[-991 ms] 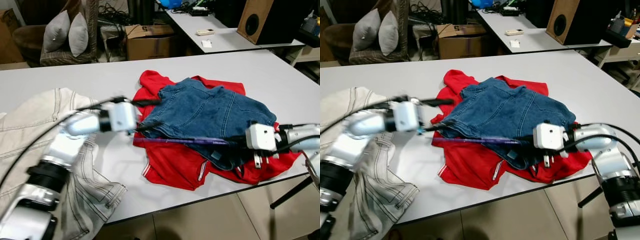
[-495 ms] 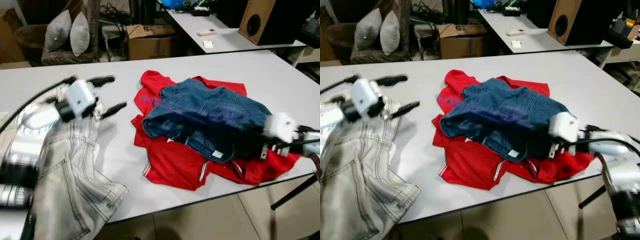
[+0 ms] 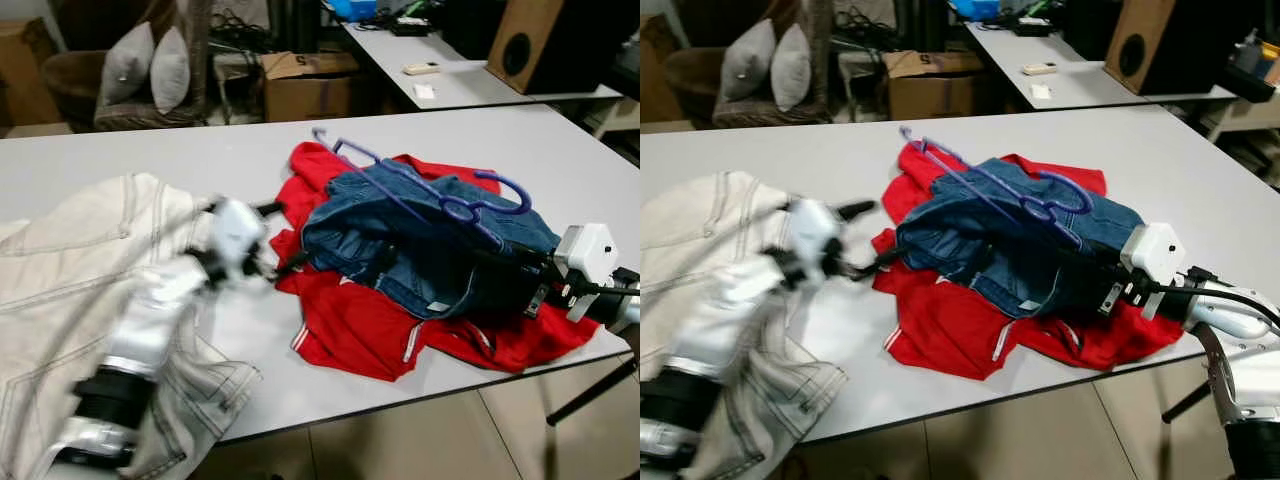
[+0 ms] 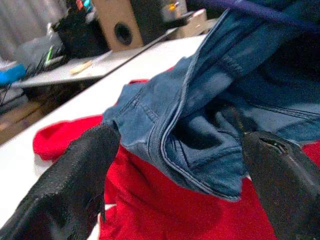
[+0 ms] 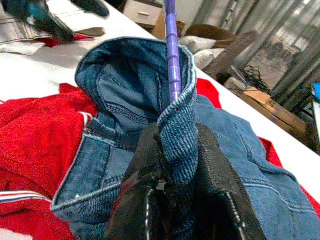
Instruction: Hang hanger
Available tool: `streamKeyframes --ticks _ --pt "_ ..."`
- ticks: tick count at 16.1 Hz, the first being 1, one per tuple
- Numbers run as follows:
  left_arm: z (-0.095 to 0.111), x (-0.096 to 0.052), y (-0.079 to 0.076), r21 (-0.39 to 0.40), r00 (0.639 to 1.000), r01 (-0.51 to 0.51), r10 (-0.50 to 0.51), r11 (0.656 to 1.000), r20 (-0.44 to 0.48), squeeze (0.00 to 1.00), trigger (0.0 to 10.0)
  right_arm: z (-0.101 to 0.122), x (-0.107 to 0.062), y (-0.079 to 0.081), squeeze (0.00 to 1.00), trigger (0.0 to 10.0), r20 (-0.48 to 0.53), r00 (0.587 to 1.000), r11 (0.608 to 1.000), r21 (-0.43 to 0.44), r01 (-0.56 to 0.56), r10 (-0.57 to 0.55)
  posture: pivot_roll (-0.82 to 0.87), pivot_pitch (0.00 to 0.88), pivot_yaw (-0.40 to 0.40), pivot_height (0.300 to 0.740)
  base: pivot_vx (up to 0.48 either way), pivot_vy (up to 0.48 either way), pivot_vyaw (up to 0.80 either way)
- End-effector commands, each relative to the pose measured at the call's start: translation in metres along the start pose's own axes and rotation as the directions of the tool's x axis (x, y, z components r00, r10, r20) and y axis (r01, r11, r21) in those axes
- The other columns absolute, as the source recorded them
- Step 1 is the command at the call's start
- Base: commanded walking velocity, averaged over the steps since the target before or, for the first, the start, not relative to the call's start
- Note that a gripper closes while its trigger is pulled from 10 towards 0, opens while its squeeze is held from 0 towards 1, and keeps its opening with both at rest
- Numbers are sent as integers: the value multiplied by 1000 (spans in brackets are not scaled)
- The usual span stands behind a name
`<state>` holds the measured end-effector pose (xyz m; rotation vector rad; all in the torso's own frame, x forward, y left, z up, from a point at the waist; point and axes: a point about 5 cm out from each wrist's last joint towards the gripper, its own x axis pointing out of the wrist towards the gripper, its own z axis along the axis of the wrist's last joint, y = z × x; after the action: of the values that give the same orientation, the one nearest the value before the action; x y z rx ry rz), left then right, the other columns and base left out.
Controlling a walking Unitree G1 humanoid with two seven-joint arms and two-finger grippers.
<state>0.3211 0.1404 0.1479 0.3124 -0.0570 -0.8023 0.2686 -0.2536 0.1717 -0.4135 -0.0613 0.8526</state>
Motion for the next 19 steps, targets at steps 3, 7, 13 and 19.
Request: streamKeyframes --ticks 3,7,13,19 --pt "-14 19 -6 -91 993 -51 41 995 -112 310 10000 7 0 1 0 0 12 1000 1000 -6 -15 15 -31 0 22 740 0 0 0" --pt "-22 28 5 -127 961 -233 208 964 -183 0 10000 6 1 9 0 0 5 998 998 15 -56 56 -26 0 22 740 0 0 0" --pt "-26 41 1 -189 953 -264 225 946 -205 0 0 5 4 13 0 0 0 998 998 19 -66 66 -35 0 40 740 0 0 0" --pt "-33 41 6 -183 943 -275 227 944 -245 0 0 6 3 15 0 0 -5 997 997 17 -72 72 -41 0 43 740 0 0 0"
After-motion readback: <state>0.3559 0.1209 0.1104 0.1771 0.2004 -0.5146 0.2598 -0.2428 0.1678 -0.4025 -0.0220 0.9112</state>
